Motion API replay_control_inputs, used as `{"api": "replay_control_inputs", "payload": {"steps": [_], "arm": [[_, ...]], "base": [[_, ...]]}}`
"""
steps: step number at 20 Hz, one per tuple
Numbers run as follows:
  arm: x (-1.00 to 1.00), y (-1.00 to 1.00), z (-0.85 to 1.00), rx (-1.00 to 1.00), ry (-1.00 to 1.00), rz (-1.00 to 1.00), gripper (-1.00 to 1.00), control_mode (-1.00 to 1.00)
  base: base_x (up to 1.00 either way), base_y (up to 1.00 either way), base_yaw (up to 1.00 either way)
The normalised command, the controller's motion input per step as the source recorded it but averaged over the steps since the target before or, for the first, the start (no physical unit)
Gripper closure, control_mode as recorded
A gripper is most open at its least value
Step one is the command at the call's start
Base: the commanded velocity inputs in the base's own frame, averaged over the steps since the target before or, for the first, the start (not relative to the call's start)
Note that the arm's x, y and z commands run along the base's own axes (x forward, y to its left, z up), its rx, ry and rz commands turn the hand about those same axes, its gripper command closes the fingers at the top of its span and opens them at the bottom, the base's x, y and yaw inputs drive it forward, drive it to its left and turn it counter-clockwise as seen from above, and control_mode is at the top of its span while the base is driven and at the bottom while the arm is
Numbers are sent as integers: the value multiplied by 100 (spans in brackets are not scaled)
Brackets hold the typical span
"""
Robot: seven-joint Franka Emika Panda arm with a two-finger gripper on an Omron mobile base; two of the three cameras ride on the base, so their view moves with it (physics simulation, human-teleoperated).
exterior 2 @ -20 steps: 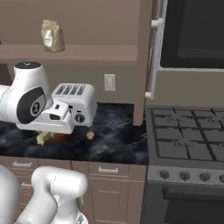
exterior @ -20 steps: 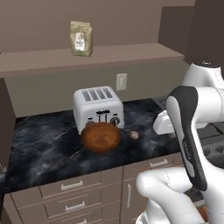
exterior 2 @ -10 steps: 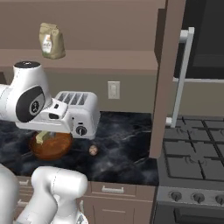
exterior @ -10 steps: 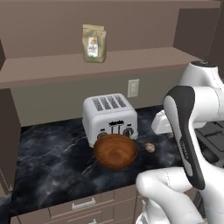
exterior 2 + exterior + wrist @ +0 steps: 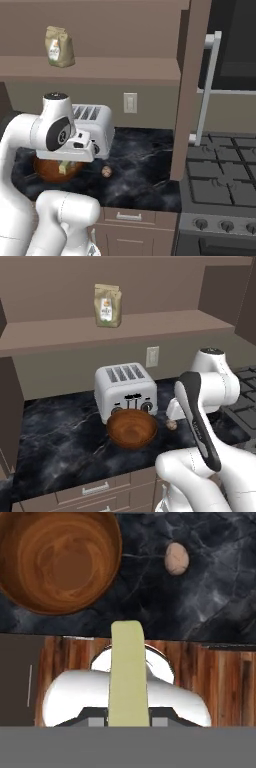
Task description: Pick the egg and butter from the fridge and place them by the bowl for mixing.
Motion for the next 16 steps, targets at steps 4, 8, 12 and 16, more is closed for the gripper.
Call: {"api": "replay_control_inputs", "payload": {"steps": [4,8,12,16], "arm": [[47,0,-100,0,7,6,100,-100],[64,0,-93,0,2,1,100,-100],[58,0,-75,2,0,0,100,-100],[67,0,-69,2,0,0,100,-100]], "base": [[0,0,0],[0,0,0],[0,0,0],[0,0,0]]}}
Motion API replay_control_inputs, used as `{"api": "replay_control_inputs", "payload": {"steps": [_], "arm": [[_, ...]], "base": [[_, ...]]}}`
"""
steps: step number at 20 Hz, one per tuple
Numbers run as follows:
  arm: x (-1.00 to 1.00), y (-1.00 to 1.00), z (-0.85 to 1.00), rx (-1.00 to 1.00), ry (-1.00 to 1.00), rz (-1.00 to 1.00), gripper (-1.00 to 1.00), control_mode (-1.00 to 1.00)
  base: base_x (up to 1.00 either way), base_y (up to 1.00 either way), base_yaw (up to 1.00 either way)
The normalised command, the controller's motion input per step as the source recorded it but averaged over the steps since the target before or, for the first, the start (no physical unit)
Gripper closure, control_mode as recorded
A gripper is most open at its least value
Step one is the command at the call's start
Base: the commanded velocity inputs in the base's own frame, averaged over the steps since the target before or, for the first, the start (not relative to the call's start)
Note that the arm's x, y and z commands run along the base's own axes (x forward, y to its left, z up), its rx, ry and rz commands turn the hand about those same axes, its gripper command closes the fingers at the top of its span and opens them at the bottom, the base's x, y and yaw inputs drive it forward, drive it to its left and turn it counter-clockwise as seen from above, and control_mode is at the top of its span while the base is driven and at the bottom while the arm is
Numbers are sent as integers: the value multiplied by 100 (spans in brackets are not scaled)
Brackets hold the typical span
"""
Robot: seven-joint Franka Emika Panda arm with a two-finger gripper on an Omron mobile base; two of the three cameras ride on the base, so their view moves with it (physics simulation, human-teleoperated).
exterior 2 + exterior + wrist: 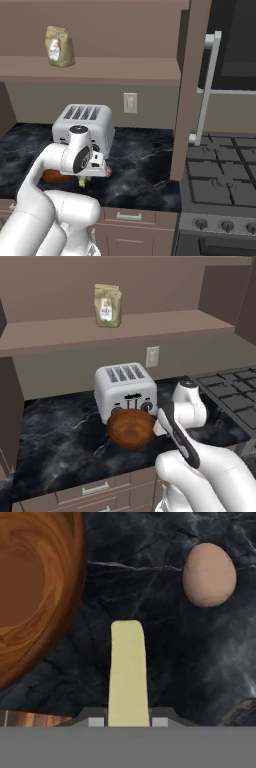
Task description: Pick the egg and butter from the fridge and place them by the bowl for mixing.
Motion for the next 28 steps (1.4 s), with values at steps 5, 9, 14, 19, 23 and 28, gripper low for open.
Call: {"api": "replay_control_inputs", "payload": {"steps": [5,9,14,19,23,28], "arm": [[63,0,-55,2,0,0,100,-100],[30,0,-32,2,0,0,100,-100],[6,0,-30,0,0,0,100,-100],[1,0,-18,0,3,0,100,-100],[0,0,-4,0,4,0,100,-100],[0,0,0,0,0,0,100,-100]], "base": [[0,0,0],[0,0,0],[0,0,0],[0,0,0],[0,0,0],[0,0,0]]}}
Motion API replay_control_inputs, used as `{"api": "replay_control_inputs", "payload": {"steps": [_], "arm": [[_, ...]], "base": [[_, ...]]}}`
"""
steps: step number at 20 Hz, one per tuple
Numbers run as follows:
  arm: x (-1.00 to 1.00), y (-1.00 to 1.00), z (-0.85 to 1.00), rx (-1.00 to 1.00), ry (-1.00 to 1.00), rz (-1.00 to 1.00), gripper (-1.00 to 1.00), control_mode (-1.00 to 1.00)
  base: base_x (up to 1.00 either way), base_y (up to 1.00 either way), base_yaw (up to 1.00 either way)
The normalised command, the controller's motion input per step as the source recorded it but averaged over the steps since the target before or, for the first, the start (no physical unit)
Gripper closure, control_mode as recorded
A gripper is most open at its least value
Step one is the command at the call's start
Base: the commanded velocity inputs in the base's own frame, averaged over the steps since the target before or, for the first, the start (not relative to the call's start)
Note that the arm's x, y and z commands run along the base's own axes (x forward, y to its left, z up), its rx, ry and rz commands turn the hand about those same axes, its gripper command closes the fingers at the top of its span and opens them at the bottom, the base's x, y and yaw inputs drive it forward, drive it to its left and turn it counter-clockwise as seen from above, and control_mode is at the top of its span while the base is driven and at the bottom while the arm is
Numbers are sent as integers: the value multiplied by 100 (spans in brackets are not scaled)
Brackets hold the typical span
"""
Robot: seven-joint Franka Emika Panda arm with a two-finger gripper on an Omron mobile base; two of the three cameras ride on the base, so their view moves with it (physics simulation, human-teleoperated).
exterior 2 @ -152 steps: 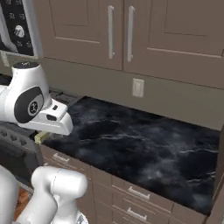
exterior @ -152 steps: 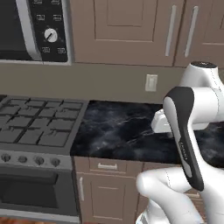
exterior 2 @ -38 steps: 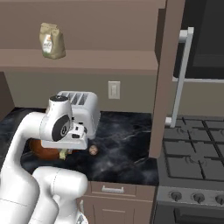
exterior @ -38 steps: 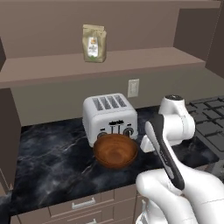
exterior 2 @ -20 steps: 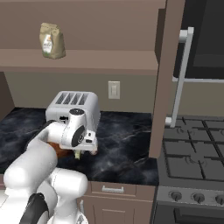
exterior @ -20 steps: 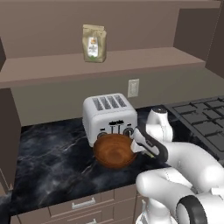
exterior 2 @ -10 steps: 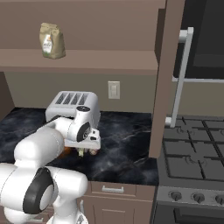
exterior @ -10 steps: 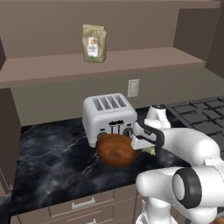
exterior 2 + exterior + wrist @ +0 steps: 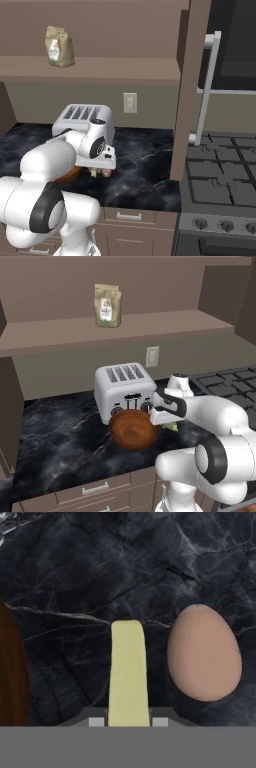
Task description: Pick the egg and butter from the fridge and place them by the bowl for mixing.
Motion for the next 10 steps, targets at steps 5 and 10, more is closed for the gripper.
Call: {"api": "replay_control_inputs", "payload": {"steps": [5,10], "arm": [[0,0,0,0,0,0,100,-100],[0,0,0,0,0,0,-100,-100]], "base": [[0,0,0],[0,0,0]]}}
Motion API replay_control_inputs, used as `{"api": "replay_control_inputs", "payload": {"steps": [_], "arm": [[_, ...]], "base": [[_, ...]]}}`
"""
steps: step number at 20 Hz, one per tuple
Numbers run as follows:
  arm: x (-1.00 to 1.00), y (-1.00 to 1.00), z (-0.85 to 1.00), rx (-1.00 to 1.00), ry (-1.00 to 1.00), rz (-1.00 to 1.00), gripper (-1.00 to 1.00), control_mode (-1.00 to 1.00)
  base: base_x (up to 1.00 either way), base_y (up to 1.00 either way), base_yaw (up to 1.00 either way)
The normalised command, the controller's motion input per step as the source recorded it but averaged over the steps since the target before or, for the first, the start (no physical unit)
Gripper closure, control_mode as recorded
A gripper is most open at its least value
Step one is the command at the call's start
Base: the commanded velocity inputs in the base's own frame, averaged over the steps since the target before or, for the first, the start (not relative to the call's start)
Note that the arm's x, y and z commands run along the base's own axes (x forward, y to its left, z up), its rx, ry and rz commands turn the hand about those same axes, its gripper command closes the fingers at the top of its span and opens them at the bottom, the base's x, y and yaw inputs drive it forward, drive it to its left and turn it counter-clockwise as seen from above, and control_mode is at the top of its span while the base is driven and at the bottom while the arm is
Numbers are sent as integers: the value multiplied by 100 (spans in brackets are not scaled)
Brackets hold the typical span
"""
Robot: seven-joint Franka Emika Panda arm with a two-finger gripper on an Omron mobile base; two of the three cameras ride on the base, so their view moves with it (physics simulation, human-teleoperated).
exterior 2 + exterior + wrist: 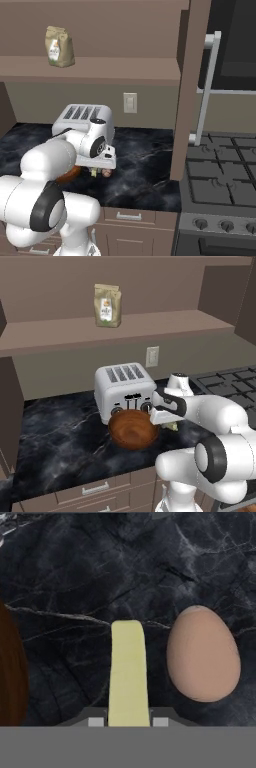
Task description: Pick the egg and butter from the fridge and place them by the bowl for mixing.
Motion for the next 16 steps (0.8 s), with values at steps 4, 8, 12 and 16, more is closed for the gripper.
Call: {"api": "replay_control_inputs", "payload": {"steps": [4,8,12,16], "arm": [[0,0,0,0,1,0,-100,-100],[0,0,0,0,0,0,-100,-100],[0,0,0,0,0,0,-100,-100],[-8,0,20,0,0,0,-100,-100]], "base": [[0,0,0],[0,0,0],[0,0,0],[0,0,0]]}}
